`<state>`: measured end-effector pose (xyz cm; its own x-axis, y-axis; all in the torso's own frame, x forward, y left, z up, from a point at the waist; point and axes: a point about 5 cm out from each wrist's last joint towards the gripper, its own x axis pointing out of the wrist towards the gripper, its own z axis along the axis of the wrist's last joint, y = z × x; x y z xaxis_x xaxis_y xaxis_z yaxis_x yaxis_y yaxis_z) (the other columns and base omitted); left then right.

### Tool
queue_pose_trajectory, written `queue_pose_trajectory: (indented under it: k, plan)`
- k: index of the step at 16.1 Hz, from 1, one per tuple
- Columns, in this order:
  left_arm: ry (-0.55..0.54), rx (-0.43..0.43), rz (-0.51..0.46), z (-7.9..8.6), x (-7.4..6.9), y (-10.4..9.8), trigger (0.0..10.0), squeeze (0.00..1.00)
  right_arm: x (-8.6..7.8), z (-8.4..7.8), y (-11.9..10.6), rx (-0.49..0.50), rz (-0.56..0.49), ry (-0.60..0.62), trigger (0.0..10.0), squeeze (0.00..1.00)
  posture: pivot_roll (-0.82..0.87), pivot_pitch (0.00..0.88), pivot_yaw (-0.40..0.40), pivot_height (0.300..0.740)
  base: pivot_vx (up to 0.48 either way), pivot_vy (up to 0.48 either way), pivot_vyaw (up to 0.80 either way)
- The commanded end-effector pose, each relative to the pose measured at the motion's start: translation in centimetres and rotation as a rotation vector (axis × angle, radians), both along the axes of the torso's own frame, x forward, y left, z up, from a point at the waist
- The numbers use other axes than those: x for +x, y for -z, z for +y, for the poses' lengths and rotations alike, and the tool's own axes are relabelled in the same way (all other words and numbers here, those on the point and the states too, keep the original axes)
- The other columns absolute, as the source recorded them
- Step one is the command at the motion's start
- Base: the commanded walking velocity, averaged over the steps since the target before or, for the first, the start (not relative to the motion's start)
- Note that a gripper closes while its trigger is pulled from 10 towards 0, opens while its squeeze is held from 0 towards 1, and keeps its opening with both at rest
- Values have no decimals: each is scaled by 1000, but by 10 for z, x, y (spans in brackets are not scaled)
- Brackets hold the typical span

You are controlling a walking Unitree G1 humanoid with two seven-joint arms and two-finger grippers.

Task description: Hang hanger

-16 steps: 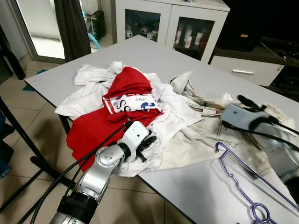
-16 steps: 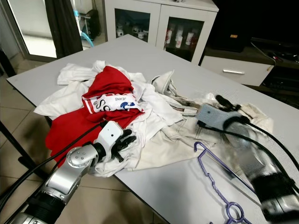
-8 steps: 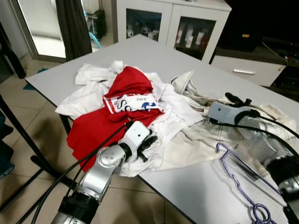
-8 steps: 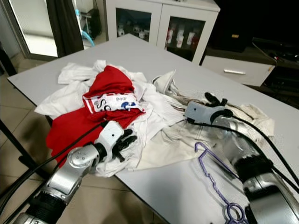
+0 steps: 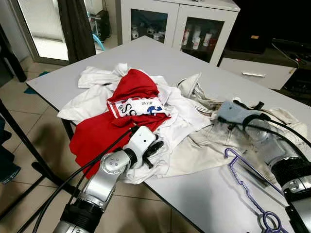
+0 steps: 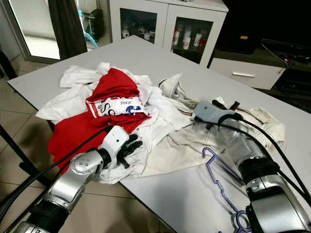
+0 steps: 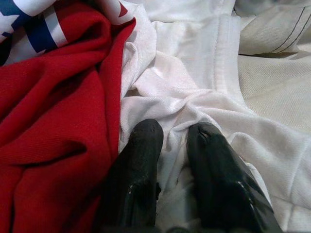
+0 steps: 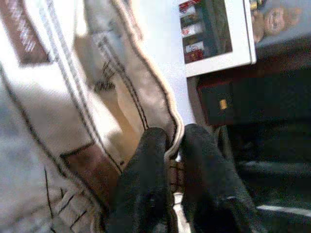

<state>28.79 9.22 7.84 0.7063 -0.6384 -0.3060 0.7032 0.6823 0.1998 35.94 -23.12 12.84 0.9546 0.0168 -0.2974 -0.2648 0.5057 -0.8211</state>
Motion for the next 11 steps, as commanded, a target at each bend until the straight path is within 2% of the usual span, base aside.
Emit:
queue_pose_trajectory:
  k: [1, 2, 4, 5, 6, 9, 11]
  plan:
    - [-2, 15, 9, 0, 0, 3, 10000, 0, 1, -3, -7, 89, -18, 22, 0, 0, -9, 0, -75, 740, 0, 0, 0]
    - [-1, 15, 7, 0, 1, 2, 10000, 0, 2, -2, -11, 153, -29, 23, 0, 0, -12, 0, -74, 740, 0, 0, 0]
    - [2, 15, 1, -2, 2, 1, 10000, 0, 3, 6, -19, 402, -23, 21, 0, 0, -17, 0, -71, 740, 0, 0, 0]
    - [2, 15, 0, -2, 2, 1, 10000, 0, 3, 8, -21, 447, -20, 17, 0, 0, -17, 0, -71, 740, 0, 0, 0]
    - [1, 14, -1, -3, 3, 1, 10000, 0, 4, 11, -27, 539, -31, 12, 0, 0, -16, 0, -72, 740, 0, 0, 0]
    - [-3, 13, -4, -3, 3, 1, 10000, 0, 8, 13, -46, 700, -80, 11, 0, 0, -14, 0, -72, 740, 0, 0, 0]
    - [-5, 12, -5, -3, 4, 1, 10000, 0, 9, 14, -56, 750, -104, 5, 0, 0, -11, 0, -74, 740, 0, 0, 0]
